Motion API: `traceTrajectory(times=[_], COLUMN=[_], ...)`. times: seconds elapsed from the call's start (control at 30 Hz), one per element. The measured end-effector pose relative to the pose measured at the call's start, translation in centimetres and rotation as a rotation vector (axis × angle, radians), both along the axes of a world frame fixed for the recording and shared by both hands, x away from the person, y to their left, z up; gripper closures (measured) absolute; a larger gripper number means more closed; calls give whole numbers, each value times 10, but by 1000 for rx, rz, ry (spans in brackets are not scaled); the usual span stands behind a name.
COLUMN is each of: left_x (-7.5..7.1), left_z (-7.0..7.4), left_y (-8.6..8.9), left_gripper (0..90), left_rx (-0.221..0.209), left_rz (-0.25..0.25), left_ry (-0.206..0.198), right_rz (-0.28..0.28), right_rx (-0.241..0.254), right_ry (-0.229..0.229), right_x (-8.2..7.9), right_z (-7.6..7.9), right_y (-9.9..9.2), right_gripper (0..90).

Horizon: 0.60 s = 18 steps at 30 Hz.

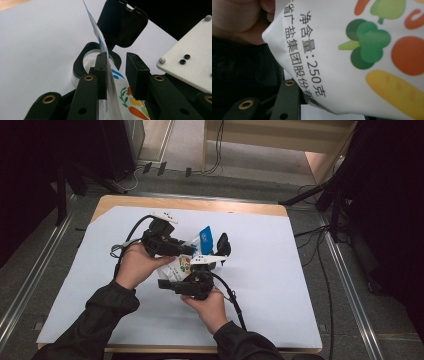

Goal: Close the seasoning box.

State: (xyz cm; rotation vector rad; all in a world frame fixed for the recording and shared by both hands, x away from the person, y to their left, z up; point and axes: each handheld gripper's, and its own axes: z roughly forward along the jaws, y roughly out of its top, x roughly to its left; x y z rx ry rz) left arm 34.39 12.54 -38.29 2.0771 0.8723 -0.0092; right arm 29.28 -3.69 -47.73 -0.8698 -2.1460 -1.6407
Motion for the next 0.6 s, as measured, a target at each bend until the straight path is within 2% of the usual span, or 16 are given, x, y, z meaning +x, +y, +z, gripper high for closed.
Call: traceTrajectory(times=[0.6], left_x=[1], left_z=[0], left_y=[-2], left_gripper=[729], left_rx=[13], left_rz=[-2], left_ry=[-1], right_rz=[2], right_rx=[2], right_ry=[19], right_x=[1], right_z=[0], right_y=[0], right_gripper=[641])
